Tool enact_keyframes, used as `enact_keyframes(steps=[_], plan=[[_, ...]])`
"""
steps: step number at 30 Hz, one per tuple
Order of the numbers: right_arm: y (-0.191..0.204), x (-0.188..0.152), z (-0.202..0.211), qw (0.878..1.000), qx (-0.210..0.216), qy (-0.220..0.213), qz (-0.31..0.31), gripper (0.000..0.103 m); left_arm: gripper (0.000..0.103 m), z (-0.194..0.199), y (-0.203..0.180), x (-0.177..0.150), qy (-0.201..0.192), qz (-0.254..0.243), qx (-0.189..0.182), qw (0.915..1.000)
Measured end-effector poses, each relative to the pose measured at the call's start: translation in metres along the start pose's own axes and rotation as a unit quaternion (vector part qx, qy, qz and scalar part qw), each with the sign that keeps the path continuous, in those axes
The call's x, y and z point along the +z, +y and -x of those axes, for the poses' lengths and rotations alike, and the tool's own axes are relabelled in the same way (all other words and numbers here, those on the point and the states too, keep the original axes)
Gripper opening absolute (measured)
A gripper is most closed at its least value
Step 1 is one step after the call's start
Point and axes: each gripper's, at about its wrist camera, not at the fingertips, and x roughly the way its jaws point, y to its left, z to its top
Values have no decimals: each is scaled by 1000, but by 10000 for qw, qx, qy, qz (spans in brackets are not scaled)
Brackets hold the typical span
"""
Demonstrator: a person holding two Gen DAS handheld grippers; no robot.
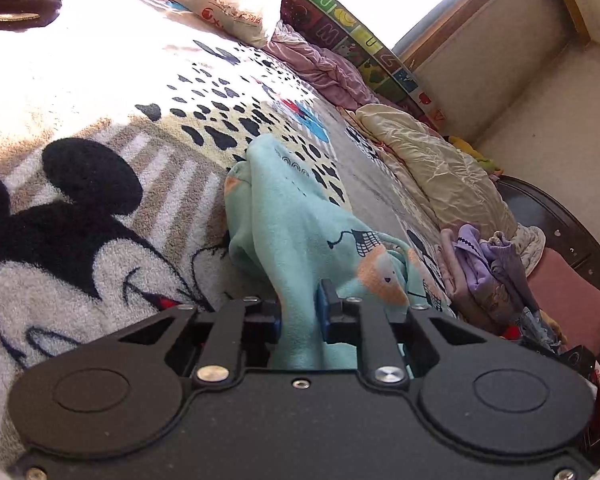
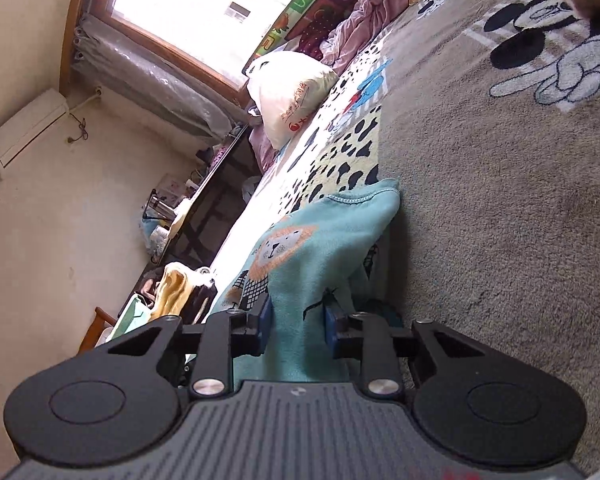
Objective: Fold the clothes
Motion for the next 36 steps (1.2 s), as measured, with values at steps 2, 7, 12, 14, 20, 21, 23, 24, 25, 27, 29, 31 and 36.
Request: enact_keyframes(steps=[2,7,12,14,20,21,23,24,25,27,29,31,36], plan=[[-2,-1,12,9995,41,-246,-169,11,9,5,2,-1,-137,-50,179,9997],[-3,-8,49,9951,189,-830,-501,11,5,34,16,2,-565,23,210,9982],[-12,-22,106,9832,-480,-1610,-709,11,3,68,36,-2,-662,317,-45,9973],[-22,-31,132,9721,-844,-2002,-885,11,3,76,41,-4,-641,337,-71,9973],[-52,-57,165,9540,-1432,-2257,-1356,17,4,76,56,4,-661,856,115,9941],[-56,-58,164,9543,-1402,-2241,-1394,21,20,74,59,6,-669,970,144,9929],[-61,-60,159,9538,-1315,-2247,-1503,45,67,63,56,7,-591,1002,56,9932],[-62,-61,156,9544,-1291,-2234,-1503,46,70,57,55,7,-552,1018,11,9933],[-60,-60,152,9567,-1284,-2182,-1433,49,70,52,53,7,-513,1035,-33,9933],[-56,-56,142,9624,-1182,-2058,-1320,55,70,40,50,7,-435,1067,-122,9933],[-52,-51,133,9676,-1049,-1911,-1270,65,70,29,48,8,-357,1099,-211,9931],[-50,-45,125,9725,-1032,-1718,-1186,73,58,18,45,8,-279,1131,-299,9927],[-48,-28,104,9816,-1003,-1233,-1055,69,6,3,31,6,-258,815,-295,9959]])
